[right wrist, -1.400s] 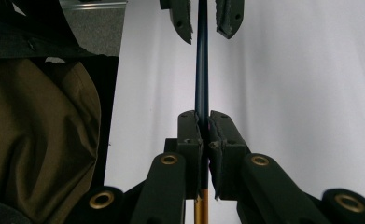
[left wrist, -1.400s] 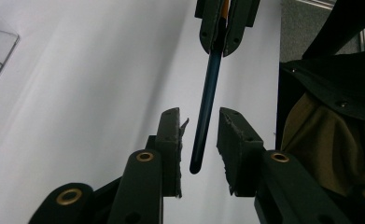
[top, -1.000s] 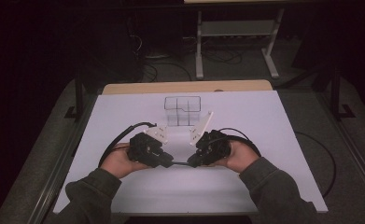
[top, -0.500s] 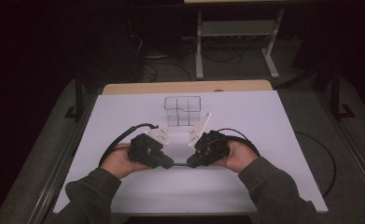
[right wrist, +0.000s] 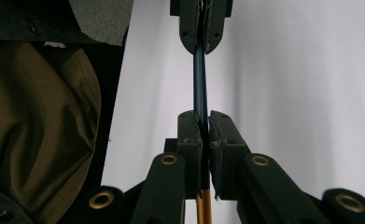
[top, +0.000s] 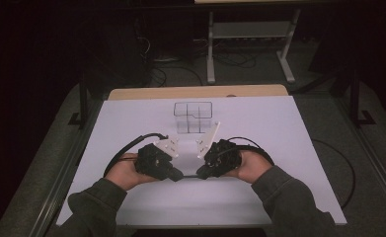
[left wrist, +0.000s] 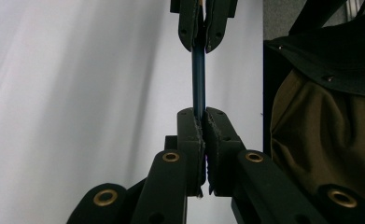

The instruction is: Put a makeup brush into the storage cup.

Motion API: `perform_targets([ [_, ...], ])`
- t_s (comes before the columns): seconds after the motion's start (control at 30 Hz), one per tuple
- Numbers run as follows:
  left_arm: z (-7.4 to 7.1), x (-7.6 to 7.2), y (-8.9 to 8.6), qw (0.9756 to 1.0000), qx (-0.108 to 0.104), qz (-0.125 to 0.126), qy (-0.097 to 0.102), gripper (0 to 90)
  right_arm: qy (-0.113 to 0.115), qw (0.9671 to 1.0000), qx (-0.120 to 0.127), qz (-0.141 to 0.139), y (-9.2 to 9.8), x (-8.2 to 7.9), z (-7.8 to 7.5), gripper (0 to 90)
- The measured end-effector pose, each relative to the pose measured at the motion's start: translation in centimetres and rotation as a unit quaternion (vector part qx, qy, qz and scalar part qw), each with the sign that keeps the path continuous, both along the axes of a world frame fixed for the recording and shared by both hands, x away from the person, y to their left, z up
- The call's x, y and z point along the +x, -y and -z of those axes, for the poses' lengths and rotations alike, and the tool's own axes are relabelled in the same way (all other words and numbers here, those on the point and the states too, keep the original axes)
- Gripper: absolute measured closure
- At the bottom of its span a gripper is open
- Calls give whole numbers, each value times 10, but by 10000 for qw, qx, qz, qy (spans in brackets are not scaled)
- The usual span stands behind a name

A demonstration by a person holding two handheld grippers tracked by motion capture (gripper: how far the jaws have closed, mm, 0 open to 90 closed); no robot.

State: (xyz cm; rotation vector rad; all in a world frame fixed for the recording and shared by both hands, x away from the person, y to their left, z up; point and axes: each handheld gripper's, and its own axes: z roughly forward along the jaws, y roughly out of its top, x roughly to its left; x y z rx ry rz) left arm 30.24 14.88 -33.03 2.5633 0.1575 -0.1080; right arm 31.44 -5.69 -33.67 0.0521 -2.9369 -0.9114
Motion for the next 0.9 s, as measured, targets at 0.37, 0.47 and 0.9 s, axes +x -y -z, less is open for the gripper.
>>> perform_targets([
  [0.37, -1, -4, -5, 10000, -77, 19, -2, 853, 21, 9999, 72, -74, -2, -3, -2, 818],
  [0.47, -1, -4, -6, 9999, -99, 16, 7, 853, 4, 9999, 90, -87, -2, -2, -3, 814],
  [0.9, 3, -8, -16, 9999, -108, -27, 30, 853, -14, 9999, 114, -52, -3, -1, -2, 741],
])
